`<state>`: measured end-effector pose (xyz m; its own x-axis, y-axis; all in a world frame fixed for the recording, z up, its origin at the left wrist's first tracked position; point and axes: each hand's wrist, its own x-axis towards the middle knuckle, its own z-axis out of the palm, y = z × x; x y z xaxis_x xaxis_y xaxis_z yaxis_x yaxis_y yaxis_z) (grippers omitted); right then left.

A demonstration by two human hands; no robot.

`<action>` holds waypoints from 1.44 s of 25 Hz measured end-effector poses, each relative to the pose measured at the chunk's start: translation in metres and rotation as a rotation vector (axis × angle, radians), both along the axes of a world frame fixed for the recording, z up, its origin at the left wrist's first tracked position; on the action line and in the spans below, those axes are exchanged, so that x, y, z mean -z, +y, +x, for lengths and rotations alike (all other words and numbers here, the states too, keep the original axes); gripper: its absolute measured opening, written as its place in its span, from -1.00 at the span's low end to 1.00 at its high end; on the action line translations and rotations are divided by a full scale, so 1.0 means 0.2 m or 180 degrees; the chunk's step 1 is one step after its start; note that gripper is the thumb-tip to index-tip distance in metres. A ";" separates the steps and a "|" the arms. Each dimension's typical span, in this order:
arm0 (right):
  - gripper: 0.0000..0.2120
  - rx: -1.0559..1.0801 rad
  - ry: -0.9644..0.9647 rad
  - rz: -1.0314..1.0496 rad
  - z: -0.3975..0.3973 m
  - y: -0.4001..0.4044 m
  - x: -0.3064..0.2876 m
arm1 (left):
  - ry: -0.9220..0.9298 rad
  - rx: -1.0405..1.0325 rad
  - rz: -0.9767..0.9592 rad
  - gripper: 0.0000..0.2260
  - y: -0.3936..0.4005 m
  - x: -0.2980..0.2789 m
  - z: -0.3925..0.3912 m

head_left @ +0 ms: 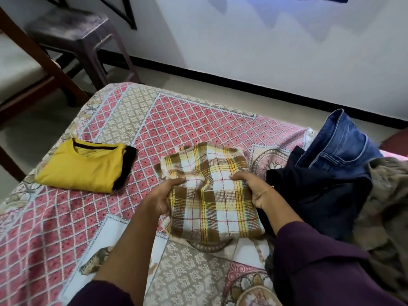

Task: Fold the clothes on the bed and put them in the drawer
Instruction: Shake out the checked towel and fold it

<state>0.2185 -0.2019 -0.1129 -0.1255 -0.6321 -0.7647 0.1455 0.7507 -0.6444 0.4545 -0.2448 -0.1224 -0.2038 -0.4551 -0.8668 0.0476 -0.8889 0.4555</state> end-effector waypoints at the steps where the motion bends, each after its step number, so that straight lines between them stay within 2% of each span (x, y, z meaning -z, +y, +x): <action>1: -0.95 0.0072 -0.0067 -0.0129 0.00 0.00 -0.04 | 0.0014 -0.0065 -0.0126 -0.82 0.00 -0.03 0.03; 4: -0.91 0.0343 -0.0056 -0.0652 0.00 -0.04 -0.21 | 0.0106 -0.0392 -0.0731 -0.83 -0.02 -0.20 0.12; 7: -0.71 0.0378 -0.0292 -0.1377 0.00 -0.05 -0.33 | 0.0141 -0.0485 -0.1445 -0.85 0.00 -0.38 0.20; 9: -0.67 0.0449 -0.0273 -0.1419 0.03 0.02 -0.35 | -0.0110 -0.0524 -0.1676 -0.86 0.08 -0.40 0.26; 11: -0.84 0.0408 0.0038 -0.1041 0.07 0.14 -0.29 | -0.0434 -0.0455 -0.1656 -0.87 0.23 -0.32 0.32; 12: -0.72 0.0341 0.0173 -0.0744 0.10 0.24 -0.23 | -0.0595 -0.0364 -0.1513 -0.88 0.34 -0.24 0.35; 14: -0.28 0.0165 0.0155 -0.0184 0.14 0.43 -0.05 | -0.0825 -0.0131 -0.1162 -0.83 0.58 -0.08 0.39; 15: -0.05 0.0078 0.0320 0.0009 0.15 0.52 0.04 | -0.1047 -0.0051 -0.1002 -0.73 0.70 -0.02 0.40; 16: 0.08 -0.0007 0.0577 0.0126 0.17 0.60 0.12 | -0.1348 -0.0020 -0.0850 -0.60 0.79 0.05 0.41; 18: 0.01 0.0055 0.1126 0.0278 0.21 0.72 0.20 | -0.1652 -0.0054 -0.0851 -0.39 0.93 0.17 0.42; 21: -0.19 0.0195 0.1852 0.0377 0.25 0.77 0.20 | -0.1823 -0.0146 -0.1002 -0.26 1.01 0.22 0.42; 24: -0.31 0.0112 0.2426 -0.0209 0.27 0.73 0.16 | -0.2174 -0.0329 -0.1387 -0.17 0.95 0.20 0.38; 26: -0.27 -0.0036 0.2325 -0.0646 0.28 0.68 0.17 | -0.2181 -0.0539 -0.1481 -0.21 0.88 0.17 0.34; 29: -0.19 -0.0247 0.1638 -0.0551 0.25 0.59 0.18 | -0.1952 -0.0582 -0.1256 -0.33 0.79 0.17 0.30; 30: -0.23 -0.0182 0.1294 -0.0445 0.23 0.58 0.17 | -0.1712 -0.0682 -0.1152 -0.35 0.77 0.17 0.28; 32: -0.43 -0.0098 0.0592 -0.0383 0.20 0.59 0.15 | -0.1240 -0.0773 -0.0926 -0.25 0.76 0.16 0.28; 34: -0.57 -0.0210 0.0160 -0.0242 0.18 0.63 0.11 | -0.1046 -0.0354 -0.0819 -0.15 0.75 0.15 0.28; 35: -0.60 -0.0306 0.0021 -0.0158 0.17 0.64 0.10 | -0.0907 -0.0088 -0.0771 -0.16 0.75 0.12 0.28; 36: -0.72 -0.0335 -0.0065 -0.0167 0.15 0.65 0.08 | -0.0746 0.0196 -0.0686 -0.19 0.75 0.10 0.28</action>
